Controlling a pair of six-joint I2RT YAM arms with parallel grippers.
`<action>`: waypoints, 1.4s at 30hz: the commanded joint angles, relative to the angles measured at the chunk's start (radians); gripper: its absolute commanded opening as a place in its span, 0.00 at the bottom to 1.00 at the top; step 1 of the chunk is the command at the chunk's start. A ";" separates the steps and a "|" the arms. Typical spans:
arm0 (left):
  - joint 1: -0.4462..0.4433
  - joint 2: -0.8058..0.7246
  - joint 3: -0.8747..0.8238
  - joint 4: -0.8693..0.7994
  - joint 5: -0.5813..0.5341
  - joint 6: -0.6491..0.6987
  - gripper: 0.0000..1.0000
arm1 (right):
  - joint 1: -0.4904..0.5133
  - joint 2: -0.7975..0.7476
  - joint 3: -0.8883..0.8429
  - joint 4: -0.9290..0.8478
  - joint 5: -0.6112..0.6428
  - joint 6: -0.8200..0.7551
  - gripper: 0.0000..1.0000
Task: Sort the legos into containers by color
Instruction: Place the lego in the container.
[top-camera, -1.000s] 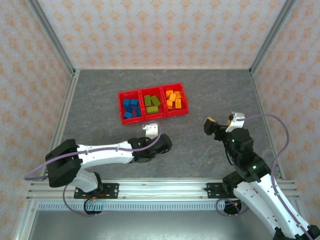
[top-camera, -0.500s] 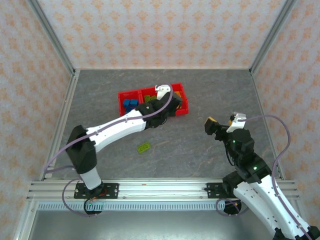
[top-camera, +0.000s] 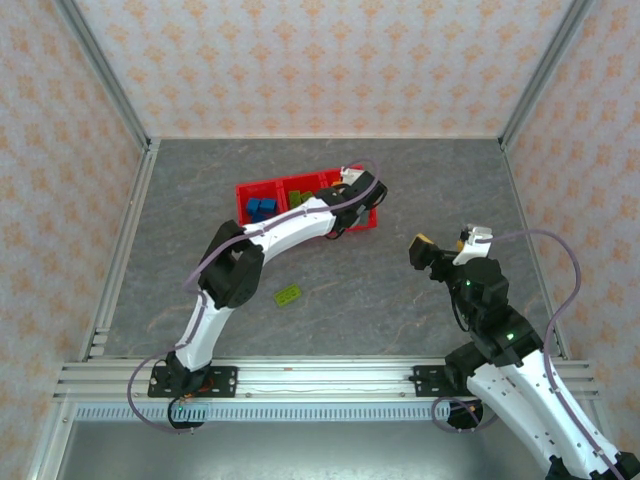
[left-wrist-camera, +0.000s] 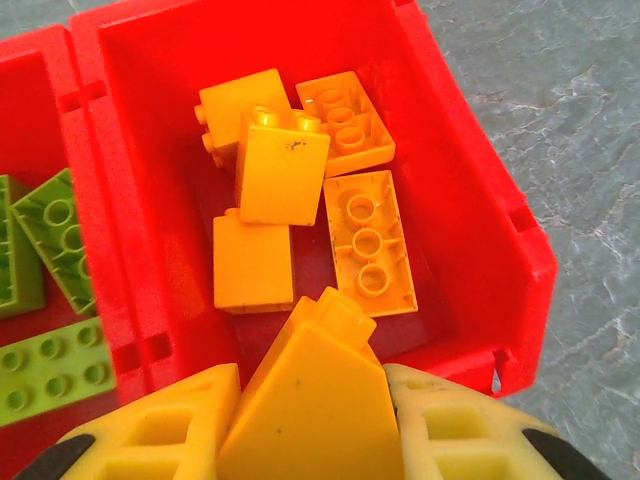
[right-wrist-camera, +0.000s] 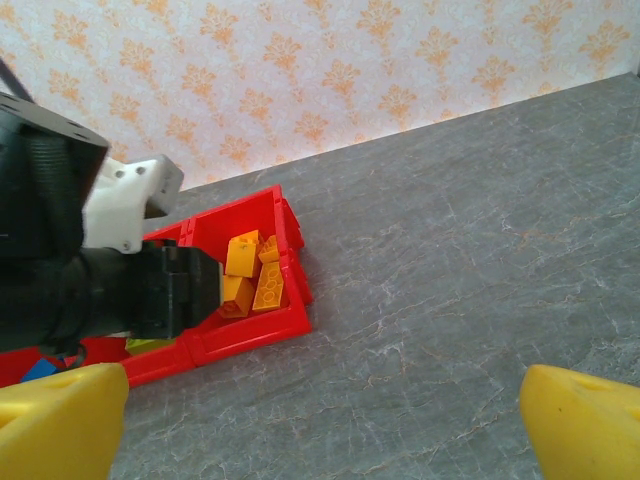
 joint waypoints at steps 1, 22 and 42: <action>0.034 0.033 0.063 -0.032 0.032 0.002 0.27 | -0.001 -0.011 -0.004 0.013 0.009 0.004 1.00; 0.051 -0.049 0.092 0.024 0.091 0.034 0.67 | -0.002 -0.006 -0.010 0.016 0.011 0.004 1.00; -0.101 -0.532 -0.399 0.002 -0.082 0.028 0.99 | -0.002 0.007 -0.013 0.016 0.010 0.013 0.99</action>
